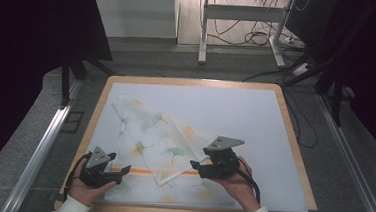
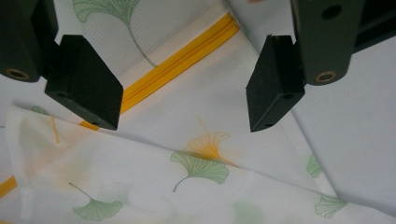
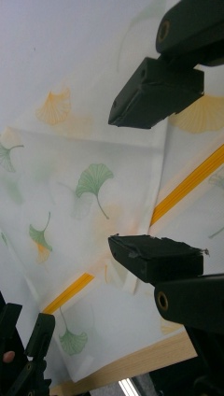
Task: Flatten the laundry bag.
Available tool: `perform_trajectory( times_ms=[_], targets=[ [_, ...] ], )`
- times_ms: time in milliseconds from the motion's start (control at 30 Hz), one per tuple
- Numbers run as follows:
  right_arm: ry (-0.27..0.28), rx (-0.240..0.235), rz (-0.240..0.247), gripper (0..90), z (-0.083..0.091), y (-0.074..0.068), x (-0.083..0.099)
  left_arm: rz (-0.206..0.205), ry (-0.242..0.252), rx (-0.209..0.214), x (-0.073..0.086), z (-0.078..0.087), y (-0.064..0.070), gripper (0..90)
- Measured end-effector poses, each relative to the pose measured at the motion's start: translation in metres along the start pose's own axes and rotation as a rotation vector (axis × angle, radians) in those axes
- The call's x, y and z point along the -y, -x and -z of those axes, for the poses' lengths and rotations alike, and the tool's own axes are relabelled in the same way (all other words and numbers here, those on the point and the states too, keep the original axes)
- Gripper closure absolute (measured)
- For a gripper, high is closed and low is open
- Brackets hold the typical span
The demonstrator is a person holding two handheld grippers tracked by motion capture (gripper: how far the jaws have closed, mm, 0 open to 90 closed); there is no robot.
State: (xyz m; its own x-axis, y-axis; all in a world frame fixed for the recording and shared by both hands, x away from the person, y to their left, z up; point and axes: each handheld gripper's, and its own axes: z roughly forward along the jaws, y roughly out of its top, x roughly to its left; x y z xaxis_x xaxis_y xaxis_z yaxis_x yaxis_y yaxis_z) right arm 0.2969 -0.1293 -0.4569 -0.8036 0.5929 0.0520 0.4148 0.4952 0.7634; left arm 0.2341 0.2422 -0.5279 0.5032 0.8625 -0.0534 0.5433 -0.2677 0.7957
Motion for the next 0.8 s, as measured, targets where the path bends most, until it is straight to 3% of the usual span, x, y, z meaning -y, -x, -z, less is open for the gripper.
perform_trajectory(
  times_ms=[800],
  targets=[
    [-0.061, -0.073, 0.056, 36.2, -0.041, -0.027, -0.014, -0.014, 0.008, -0.002, -0.001, 0.001, 0.001, 28.3]
  ],
)
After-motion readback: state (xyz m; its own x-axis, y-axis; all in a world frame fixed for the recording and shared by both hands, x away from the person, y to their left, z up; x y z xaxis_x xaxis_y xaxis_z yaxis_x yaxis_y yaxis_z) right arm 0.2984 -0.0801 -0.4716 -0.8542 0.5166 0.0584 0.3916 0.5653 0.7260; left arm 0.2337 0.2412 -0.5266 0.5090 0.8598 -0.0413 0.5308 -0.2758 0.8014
